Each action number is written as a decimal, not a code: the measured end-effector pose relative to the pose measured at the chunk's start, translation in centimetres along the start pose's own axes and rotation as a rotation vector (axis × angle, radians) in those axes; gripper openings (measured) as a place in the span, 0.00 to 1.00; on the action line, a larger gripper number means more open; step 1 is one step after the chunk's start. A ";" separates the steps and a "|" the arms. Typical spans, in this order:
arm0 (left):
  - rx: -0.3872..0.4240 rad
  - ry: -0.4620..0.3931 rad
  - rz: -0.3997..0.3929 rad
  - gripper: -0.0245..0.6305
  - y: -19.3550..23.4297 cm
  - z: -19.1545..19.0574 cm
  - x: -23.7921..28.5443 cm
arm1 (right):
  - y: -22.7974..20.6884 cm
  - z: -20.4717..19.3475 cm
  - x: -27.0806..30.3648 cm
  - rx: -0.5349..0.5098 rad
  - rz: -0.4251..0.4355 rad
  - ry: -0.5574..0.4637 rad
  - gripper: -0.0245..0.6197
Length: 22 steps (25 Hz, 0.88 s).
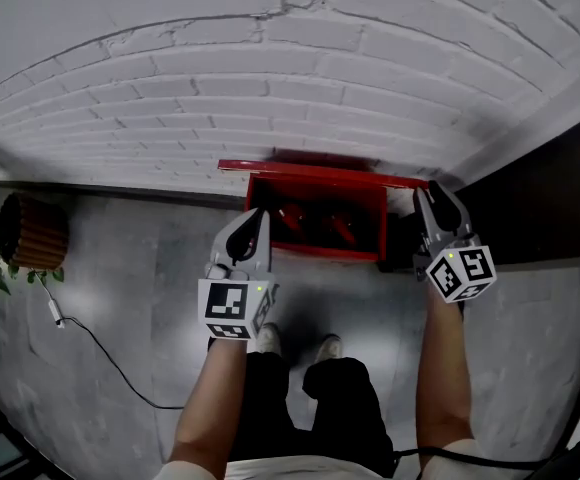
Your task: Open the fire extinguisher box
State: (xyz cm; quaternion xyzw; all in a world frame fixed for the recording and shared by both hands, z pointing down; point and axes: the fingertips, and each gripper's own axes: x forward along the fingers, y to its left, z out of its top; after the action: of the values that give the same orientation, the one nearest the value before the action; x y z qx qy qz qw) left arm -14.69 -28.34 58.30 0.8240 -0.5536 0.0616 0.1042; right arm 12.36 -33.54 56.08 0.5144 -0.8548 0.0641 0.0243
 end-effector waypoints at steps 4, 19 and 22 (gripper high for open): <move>-0.003 -0.004 0.007 0.04 0.5 0.5 0.3 | -1.1 1.0 1.8 -0.016 -0.001 -0.021 0.21; -0.016 -0.021 0.041 0.04 2.6 1.5 -1.4 | -3.7 3.1 5.7 -0.050 -0.018 -0.033 0.19; -0.019 -0.024 0.047 0.04 2.6 1.8 -1.5 | -3.1 3.8 5.3 -0.067 -0.008 -0.035 0.19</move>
State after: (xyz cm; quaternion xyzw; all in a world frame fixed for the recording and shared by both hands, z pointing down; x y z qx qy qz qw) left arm -17.75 -28.34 56.51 0.8105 -0.5744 0.0490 0.1039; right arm 12.66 -40.16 53.15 0.5176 -0.8548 0.0265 0.0268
